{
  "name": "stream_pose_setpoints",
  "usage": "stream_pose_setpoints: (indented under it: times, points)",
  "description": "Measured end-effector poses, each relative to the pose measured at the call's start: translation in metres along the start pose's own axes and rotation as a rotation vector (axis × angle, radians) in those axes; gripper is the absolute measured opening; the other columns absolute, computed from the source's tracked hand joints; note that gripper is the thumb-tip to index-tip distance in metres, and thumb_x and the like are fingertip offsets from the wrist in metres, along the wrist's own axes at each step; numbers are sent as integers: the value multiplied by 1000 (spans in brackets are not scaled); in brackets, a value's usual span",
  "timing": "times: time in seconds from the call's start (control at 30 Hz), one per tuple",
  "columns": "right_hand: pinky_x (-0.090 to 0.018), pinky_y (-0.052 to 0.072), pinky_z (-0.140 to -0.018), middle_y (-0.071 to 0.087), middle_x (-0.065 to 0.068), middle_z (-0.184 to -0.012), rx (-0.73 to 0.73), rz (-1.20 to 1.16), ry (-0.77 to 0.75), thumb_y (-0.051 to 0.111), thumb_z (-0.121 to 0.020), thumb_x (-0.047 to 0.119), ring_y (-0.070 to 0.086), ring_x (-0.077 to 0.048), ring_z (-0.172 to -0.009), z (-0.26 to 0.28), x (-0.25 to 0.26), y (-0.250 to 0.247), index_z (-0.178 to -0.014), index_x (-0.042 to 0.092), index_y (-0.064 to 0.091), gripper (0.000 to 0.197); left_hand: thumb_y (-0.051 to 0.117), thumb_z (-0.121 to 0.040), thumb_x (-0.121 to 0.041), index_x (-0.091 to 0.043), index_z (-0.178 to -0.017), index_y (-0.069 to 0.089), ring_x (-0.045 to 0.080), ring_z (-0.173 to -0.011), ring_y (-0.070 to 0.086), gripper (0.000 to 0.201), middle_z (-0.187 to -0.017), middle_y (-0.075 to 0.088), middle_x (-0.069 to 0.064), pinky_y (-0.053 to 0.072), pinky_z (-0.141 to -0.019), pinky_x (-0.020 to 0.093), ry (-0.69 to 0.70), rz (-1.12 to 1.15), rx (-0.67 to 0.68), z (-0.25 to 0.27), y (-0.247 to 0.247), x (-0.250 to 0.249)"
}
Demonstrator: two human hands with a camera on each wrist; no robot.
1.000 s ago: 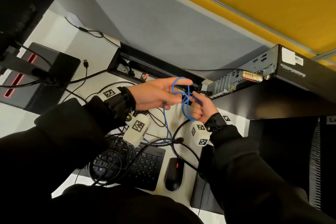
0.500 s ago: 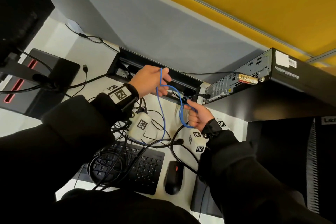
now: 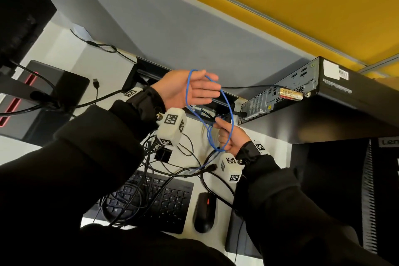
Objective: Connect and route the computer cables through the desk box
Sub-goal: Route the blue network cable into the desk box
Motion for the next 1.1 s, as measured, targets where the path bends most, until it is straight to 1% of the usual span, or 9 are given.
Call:
stream_pose_setpoints:
  times: [0.1,0.27,0.43,0.57,0.63,0.73,0.87,0.97,1.1]
  points:
    - [-18,10,-36,19,7,-49,-10,-12,12,73,-79,56,14,-8,-36,-3,-5,-5,-98,8,66,52,37,-104,-29,-6,-137,60,14,-67,66,46,-133,68,13,46,-49,21,-101,109,9,4,-7,25]
    - [-17,11,-36,17,6,-52,1,-1,39,69,-80,65,14,-8,-37,-4,-10,-8,-105,8,68,63,54,-90,-66,-5,-125,69,5,-42,24,72,-84,64,-1,11,-41,20,-33,74,-74,-1,-29,42]
    - [-19,14,-35,18,5,-54,0,74,28,73,-78,61,15,-10,-38,-4,-11,-10,-103,6,72,60,70,-96,-22,-12,-104,81,13,-59,41,17,-70,61,2,29,-55,25,253,-393,-142,0,-28,13]
    - [-20,10,-38,18,5,-51,2,86,26,74,-77,55,14,-9,-37,-3,-11,-7,-99,5,71,55,71,-95,-17,-25,-103,82,19,-91,65,16,-84,73,7,49,-99,44,309,-621,-49,-2,-11,-9]
    - [-19,12,-36,18,6,-50,0,71,21,72,-87,46,15,-9,-36,-2,-10,-5,-98,4,68,44,65,-98,-12,-20,-112,79,18,-105,69,22,-93,76,7,46,-111,36,323,-676,3,-1,-4,-14]
    - [-18,15,-34,19,6,-48,22,72,7,71,-91,35,15,-9,-35,-2,-10,-4,-98,3,67,33,53,-100,2,-8,-118,74,18,-117,67,29,-102,77,7,42,-109,23,351,-727,84,2,9,-13]
    - [-21,12,-40,20,5,-49,55,128,-5,73,-89,25,17,-9,-36,-1,-12,2,-103,0,67,29,49,-97,9,-6,-112,70,13,-105,68,30,-97,76,6,41,-101,25,417,-723,-13,-1,2,-12]
    - [-25,10,-44,21,2,-54,62,233,9,78,-86,23,17,-11,-41,0,-13,5,-96,5,71,22,56,-97,3,-20,-143,49,17,-108,67,53,-106,76,3,46,-103,34,394,-726,-65,-3,-5,1]
    - [-23,9,-44,24,2,-51,-3,227,-9,79,-85,16,17,-10,-39,-3,-14,1,-77,13,72,11,90,-73,-34,-33,-150,33,19,-120,55,96,-135,54,-1,48,-103,48,478,-1041,-496,12,-30,5]
Point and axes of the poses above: each hand's wrist, its own z-axis away from the middle knuckle, its own y-axis out of the palm, x = y × z, the point moved 8 cm from there along -z, towards the middle knuckle
